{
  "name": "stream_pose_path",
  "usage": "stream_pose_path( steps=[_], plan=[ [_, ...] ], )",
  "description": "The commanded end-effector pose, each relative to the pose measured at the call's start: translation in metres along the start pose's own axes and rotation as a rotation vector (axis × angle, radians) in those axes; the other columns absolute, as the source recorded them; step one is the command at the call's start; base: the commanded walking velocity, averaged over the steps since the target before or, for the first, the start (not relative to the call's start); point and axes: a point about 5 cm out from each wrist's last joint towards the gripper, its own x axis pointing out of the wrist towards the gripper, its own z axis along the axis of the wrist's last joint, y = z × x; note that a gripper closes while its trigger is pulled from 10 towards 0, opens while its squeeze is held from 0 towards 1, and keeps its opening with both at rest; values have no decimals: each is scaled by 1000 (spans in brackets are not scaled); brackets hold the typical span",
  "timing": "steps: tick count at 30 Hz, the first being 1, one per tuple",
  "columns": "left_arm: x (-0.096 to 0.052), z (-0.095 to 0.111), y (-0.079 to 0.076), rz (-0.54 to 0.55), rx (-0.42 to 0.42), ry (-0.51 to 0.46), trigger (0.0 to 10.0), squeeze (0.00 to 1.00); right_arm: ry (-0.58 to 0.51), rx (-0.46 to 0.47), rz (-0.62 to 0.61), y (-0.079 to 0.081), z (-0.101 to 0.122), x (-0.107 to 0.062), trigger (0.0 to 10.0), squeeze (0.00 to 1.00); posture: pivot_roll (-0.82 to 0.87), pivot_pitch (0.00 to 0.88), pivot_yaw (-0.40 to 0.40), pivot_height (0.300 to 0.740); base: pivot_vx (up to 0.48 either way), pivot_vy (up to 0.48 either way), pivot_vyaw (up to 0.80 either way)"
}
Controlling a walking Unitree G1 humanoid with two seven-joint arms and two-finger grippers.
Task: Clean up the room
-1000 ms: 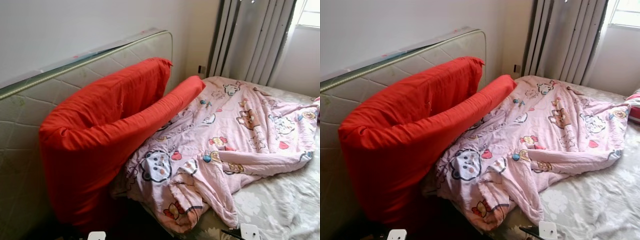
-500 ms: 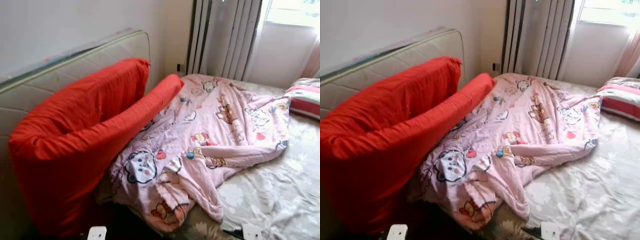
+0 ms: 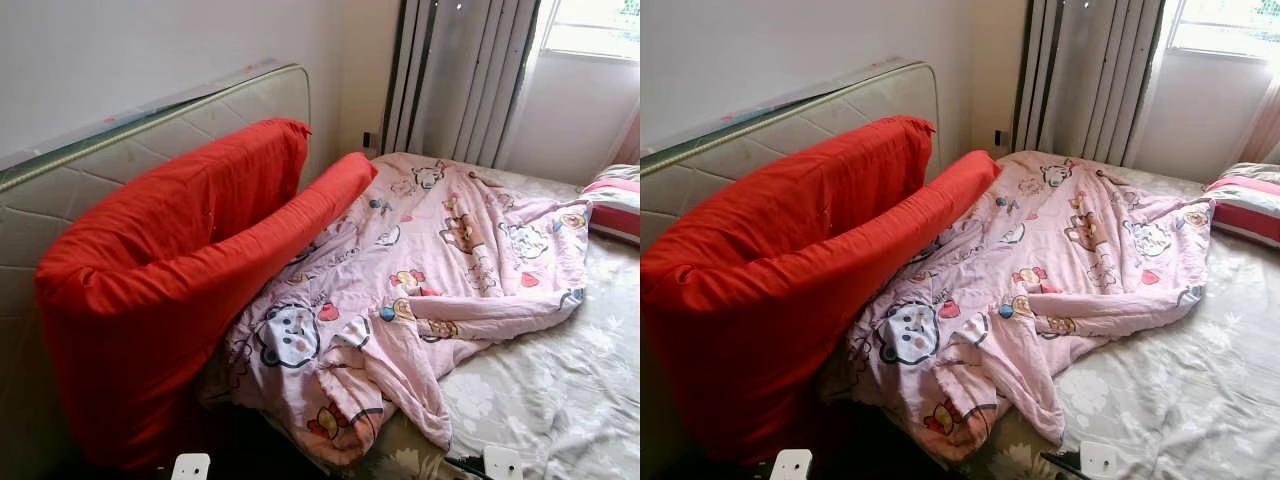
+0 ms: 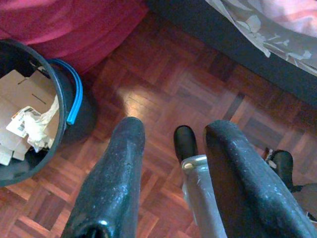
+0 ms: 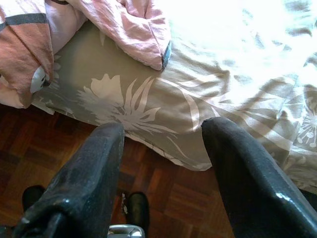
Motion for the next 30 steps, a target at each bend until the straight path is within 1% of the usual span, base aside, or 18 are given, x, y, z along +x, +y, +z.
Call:
stream_pose_path(
  steps=[1,4,30],
  plan=[
    [-1,-4,1,-3,17,12,10000,0,-11,5,4,1,1,0,10000,0,-58,58,11,740,0,0,0],
    [-1,-4,1,-3,17,11,10000,0,-12,5,5,1,1,0,10000,0,-57,58,11,740,0,0,0],
    [0,-1,-1,-8,27,5,10000,0,-21,3,10,2,2,0,10000,0,-56,64,12,740,249,0,0]
  ],
)
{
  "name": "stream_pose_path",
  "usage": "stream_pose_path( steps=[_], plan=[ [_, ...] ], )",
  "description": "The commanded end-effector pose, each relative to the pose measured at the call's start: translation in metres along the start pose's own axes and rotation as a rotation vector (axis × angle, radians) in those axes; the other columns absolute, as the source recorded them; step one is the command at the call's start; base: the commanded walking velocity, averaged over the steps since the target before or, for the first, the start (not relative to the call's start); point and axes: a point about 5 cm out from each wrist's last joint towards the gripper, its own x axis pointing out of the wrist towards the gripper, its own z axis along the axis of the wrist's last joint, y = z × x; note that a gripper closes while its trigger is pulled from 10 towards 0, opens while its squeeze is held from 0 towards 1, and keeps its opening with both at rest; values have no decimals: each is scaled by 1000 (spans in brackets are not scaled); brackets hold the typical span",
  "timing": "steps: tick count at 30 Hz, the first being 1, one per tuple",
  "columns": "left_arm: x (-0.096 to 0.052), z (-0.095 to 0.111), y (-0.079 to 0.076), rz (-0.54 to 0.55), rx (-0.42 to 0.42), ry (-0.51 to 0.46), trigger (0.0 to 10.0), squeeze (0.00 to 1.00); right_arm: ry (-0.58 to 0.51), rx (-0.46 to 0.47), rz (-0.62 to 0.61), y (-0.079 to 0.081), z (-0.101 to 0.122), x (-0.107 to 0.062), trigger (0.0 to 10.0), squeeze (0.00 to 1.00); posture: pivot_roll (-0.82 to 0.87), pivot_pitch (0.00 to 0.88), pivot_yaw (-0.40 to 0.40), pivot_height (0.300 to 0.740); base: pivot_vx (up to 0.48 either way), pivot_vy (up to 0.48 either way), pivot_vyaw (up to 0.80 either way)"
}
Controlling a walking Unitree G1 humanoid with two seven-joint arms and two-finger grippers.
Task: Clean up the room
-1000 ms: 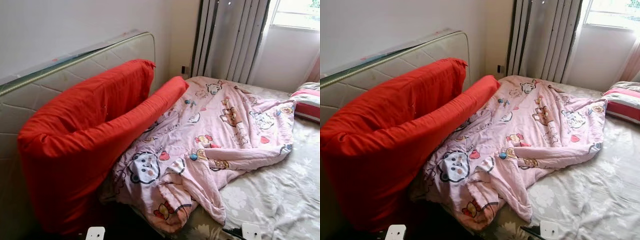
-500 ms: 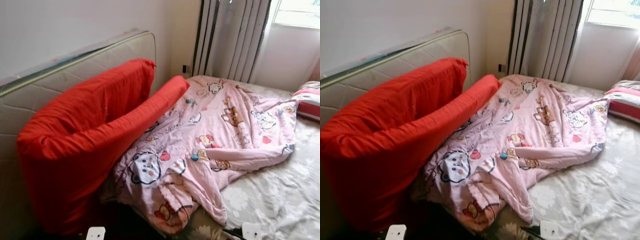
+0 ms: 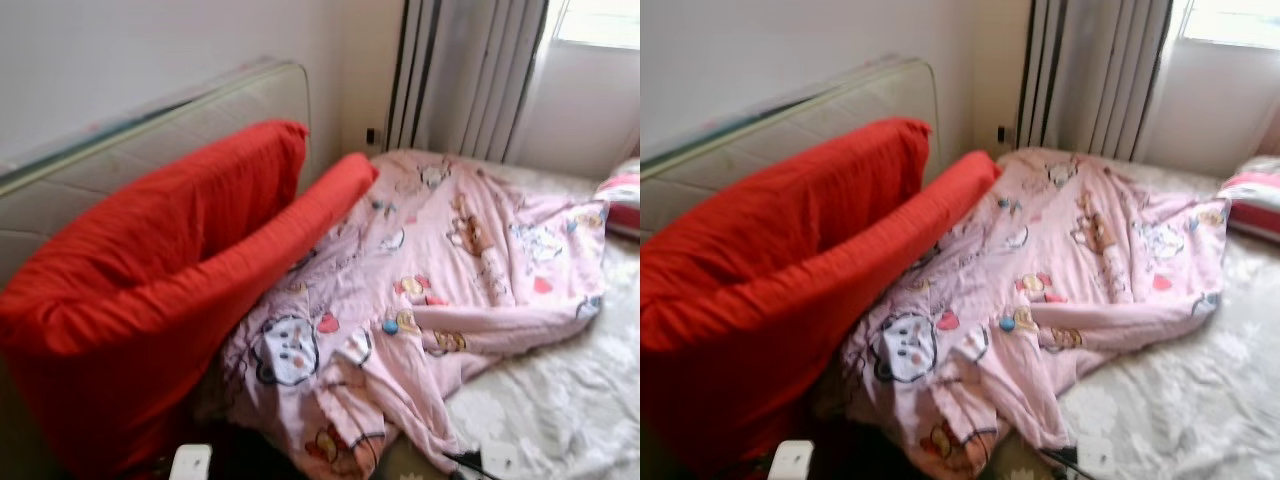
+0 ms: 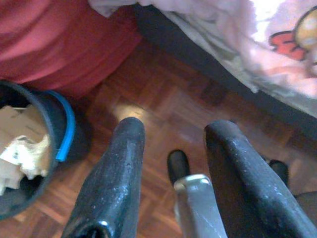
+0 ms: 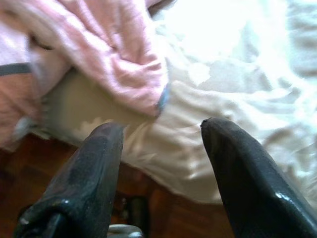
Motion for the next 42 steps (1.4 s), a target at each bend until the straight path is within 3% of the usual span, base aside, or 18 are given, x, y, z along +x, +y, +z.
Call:
stream_pose_path(
  steps=[1,14,20,23,28,30,31,33,34,36,37,42],
  plan=[
    [-2,-8,10,23,21,31,10000,0,-23,5,20,8,5,2,10000,0,-56,64,12,740,0,0,0],
    [-1,3,12,26,2,-36,10000,0,-121,-2,45,10,13,0,10000,0,-58,53,14,740,0,0,0],
    [0,18,14,27,11,-114,10000,0,-238,9,73,12,22,-2,10000,0,-67,41,18,740,0,0,0],
    [-1,43,20,38,6,-227,10000,0,-293,12,92,13,26,-4,10000,0,-66,38,18,740,0,0,0],
    [-2,64,22,48,18,-326,10000,0,-318,11,106,13,28,-5,10000,0,-64,31,19,740,0,0,0],
    [-4,84,21,50,17,-419,10000,0,-338,14,117,14,29,-6,10000,0,-66,28,19,740,0,0,0],
    [-6,94,21,52,16,-467,10000,0,-453,3,137,25,67,-2,10000,0,-68,25,20,740,0,0,0],
    [-6,94,21,52,16,-467,10000,0,-453,3,137,25,67,-2,10000,0,-68,25,20,740,0,0,0],
    [-9,108,19,48,9,-539,10000,0,-554,-3,155,35,104,0,10000,0,-68,25,19,740,0,0,0],
    [-16,132,13,27,1,-670,10000,0,-666,-6,170,44,143,-3,10000,0,-69,21,19,740,0,0,0],
    [-20,142,8,3,-2,-736,10000,0,-710,-6,168,45,149,-6,10000,0,-69,21,19,740,0,0,0],
    [-24,150,-1,-35,10,-795,10000,0,-774,-2,174,49,161,-10,10000,0,-70,22,19,740,0,0,0]
  ],
)
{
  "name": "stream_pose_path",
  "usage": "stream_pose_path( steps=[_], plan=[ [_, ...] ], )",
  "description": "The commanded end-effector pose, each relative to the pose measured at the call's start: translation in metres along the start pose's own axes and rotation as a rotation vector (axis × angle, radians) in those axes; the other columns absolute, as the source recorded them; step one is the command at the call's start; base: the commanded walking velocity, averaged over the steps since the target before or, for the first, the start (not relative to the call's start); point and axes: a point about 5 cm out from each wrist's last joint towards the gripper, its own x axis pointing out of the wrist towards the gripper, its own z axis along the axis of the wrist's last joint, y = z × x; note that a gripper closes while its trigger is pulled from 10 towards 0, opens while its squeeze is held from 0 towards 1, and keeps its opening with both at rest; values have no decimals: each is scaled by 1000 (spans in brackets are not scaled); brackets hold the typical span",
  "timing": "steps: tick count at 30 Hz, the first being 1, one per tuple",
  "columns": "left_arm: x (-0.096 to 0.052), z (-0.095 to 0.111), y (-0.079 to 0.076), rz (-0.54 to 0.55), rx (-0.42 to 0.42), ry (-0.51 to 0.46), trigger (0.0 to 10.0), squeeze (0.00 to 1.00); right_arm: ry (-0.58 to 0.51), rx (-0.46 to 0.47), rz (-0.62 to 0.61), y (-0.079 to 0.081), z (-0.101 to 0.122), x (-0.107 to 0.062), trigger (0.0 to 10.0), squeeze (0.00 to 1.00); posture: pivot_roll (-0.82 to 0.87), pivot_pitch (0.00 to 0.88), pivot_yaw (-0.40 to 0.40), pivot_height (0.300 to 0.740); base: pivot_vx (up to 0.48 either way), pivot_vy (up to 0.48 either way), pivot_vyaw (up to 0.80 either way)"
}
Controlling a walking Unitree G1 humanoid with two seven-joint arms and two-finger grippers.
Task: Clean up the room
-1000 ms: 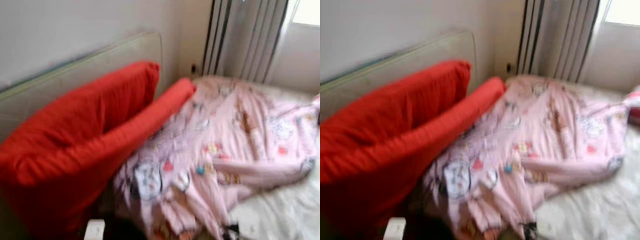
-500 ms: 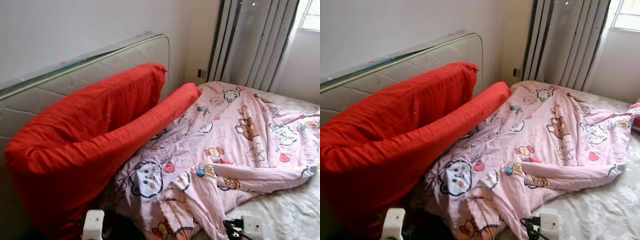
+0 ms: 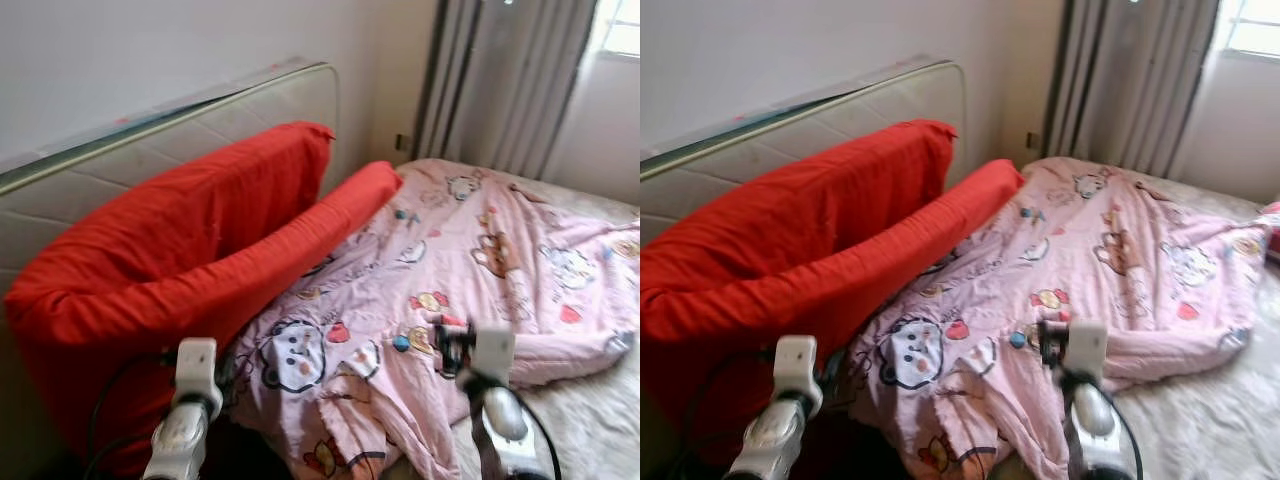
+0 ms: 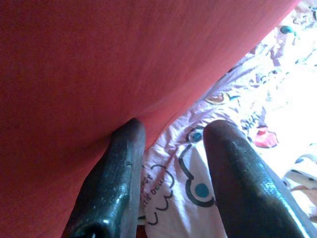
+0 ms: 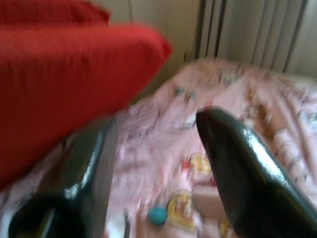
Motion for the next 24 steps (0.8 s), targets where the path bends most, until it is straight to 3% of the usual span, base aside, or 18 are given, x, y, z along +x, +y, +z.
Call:
stream_pose_path(
  steps=[1,11,24],
  plan=[
    [1,3,-2,-4,-10,-24,10000,0,40,10,-14,-2,-9,-6,10000,0,-66,33,16,740,0,0,0],
    [10,24,-5,-4,-28,-120,10000,0,68,14,-27,0,-9,-2,10000,0,-54,51,11,740,0,0,0],
    [12,26,-8,-25,-29,-113,10000,0,98,6,-58,-4,-14,-5,10000,0,-49,72,12,660,0,0,0]
  ],
)
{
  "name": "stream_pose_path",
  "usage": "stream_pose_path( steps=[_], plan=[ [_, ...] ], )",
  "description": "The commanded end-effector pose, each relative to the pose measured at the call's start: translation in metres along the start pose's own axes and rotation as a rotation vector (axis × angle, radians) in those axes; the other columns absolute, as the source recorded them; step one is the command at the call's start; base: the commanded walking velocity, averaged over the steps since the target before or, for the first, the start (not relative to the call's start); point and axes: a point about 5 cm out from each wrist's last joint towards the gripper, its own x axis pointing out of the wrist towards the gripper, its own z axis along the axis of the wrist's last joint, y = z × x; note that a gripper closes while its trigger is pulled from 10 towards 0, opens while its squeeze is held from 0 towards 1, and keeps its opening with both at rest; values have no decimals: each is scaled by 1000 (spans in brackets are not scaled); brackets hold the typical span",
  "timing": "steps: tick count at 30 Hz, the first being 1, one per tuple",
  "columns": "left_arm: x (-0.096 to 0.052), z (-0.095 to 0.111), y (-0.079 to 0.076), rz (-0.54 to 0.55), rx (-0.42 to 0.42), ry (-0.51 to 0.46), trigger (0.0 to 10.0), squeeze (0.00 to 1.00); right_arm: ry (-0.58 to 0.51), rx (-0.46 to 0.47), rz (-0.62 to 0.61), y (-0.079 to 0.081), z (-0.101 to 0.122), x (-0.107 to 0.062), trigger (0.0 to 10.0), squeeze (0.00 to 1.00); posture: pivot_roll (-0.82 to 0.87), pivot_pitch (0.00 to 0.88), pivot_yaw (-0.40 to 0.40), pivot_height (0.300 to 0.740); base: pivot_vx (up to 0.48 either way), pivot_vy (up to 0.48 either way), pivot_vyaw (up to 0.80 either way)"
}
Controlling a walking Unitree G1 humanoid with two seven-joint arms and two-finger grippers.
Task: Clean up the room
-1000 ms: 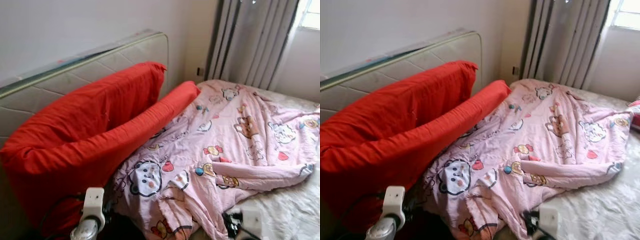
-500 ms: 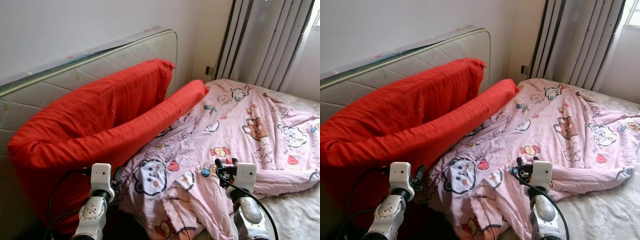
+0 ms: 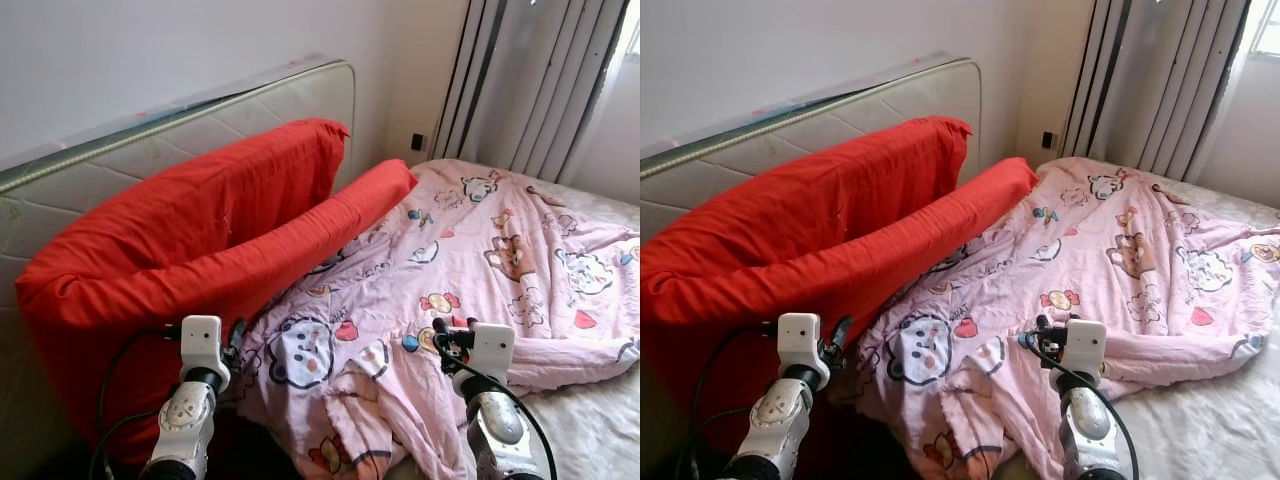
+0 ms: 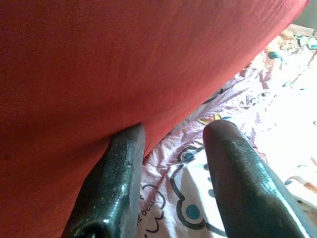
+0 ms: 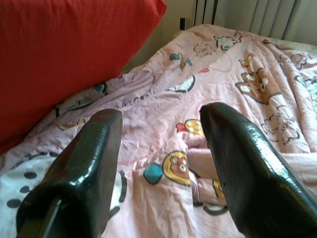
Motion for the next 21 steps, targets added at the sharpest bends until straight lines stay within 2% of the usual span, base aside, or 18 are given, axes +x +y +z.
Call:
stream_pose_path(
  steps=[1,5,21],
  plan=[
    [2,4,0,-6,0,-14,10000,0,25,-2,-3,0,-4,-1,10000,0,-49,75,13,650,0,0,0],
    [3,4,0,-7,0,-12,10000,0,19,-4,0,2,-4,-2,10000,0,-47,77,14,631,0,0,0],
    [4,4,0,-13,4,3,10000,0,18,4,-1,3,-5,-2,10000,0,-41,83,15,631,0,0,0]
  ],
)
